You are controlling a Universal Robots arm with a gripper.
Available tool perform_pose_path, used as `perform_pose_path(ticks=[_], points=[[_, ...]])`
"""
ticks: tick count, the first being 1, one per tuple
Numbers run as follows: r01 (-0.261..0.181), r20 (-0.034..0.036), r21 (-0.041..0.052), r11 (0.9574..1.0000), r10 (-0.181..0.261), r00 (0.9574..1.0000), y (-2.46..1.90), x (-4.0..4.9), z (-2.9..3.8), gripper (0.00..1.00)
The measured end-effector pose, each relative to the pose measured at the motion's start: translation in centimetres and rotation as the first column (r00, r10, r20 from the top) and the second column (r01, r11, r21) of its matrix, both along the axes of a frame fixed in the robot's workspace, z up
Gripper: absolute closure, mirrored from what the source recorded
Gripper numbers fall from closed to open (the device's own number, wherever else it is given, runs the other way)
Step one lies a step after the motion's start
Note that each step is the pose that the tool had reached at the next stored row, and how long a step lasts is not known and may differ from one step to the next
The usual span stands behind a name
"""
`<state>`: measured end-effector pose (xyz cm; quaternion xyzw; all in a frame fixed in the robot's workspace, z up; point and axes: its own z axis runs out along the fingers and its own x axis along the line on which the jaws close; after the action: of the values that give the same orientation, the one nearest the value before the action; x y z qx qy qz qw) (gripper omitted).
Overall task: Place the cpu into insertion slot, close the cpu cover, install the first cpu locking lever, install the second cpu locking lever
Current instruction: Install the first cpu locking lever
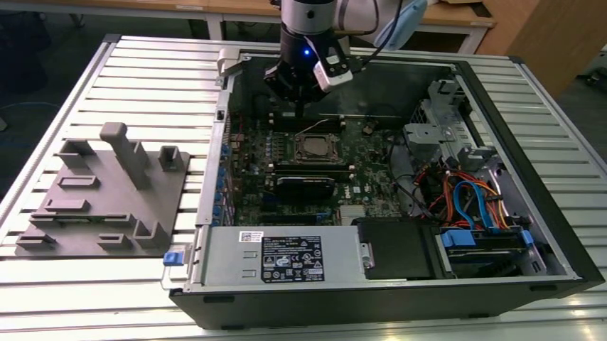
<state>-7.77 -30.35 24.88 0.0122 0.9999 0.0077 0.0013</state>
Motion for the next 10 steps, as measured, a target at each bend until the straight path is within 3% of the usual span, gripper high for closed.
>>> perform_pose_path(ticks=[10], points=[[0.0,0.0,0.0,1.0,0.0,1.0,0.0,0.0,0.0,0.9]])
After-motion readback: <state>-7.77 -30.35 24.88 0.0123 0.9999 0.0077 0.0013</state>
